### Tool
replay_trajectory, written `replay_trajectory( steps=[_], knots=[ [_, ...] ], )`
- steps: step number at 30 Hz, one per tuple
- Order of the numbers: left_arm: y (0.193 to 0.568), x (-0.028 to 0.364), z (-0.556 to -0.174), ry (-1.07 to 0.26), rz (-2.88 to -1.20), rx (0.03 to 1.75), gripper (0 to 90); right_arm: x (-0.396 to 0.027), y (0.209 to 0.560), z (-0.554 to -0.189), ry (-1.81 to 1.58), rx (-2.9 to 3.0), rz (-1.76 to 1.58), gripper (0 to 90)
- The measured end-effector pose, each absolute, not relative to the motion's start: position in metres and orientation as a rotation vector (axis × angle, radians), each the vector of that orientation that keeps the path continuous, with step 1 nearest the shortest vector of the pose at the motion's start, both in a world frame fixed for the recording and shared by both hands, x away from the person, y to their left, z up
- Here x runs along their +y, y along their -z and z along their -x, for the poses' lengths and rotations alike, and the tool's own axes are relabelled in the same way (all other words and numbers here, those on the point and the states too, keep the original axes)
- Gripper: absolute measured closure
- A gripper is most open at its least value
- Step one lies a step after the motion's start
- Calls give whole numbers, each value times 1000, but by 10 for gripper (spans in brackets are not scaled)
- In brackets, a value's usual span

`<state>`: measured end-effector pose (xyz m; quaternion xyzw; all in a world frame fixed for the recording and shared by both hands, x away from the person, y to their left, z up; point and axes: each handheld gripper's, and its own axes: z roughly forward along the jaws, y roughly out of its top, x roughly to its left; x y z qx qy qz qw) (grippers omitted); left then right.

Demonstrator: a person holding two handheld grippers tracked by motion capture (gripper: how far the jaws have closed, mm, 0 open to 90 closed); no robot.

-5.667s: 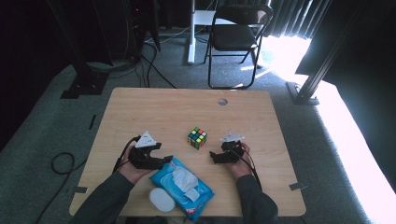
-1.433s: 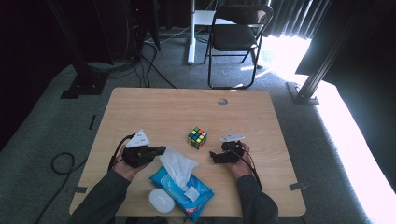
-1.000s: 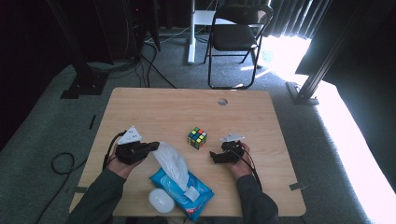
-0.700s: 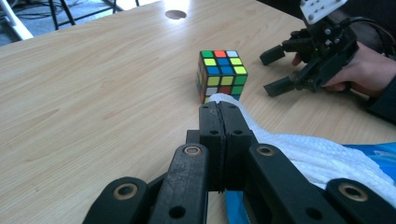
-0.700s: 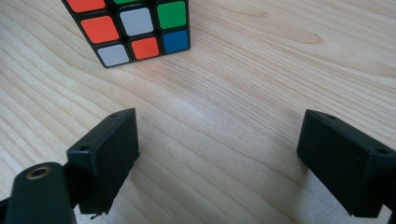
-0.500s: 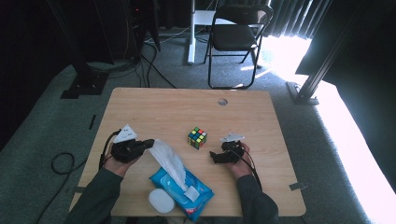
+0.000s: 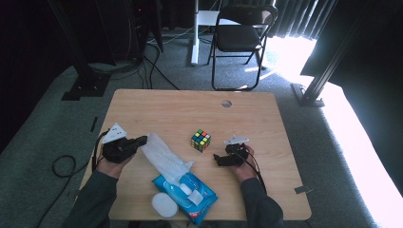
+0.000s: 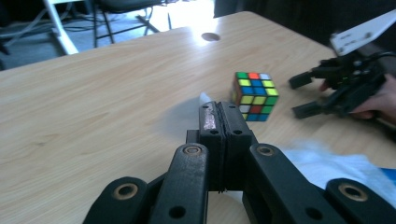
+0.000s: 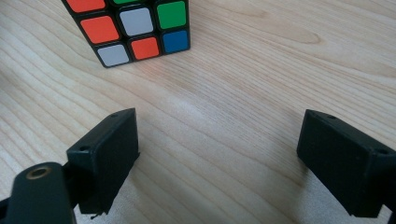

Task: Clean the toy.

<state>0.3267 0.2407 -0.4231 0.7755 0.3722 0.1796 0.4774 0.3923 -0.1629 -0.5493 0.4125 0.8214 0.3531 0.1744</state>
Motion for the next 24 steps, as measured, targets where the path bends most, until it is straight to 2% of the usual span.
replay_trajectory(
  steps=[15,24],
  knots=[
    [447,179,-323,-280,-2069,716,882,-163,549,-392,-1001,2328,-1170,126],
    [462,157,-322,-230,-2151,671,857,-163,549,-392,-1001,2328,-1168,126]
  ],
)
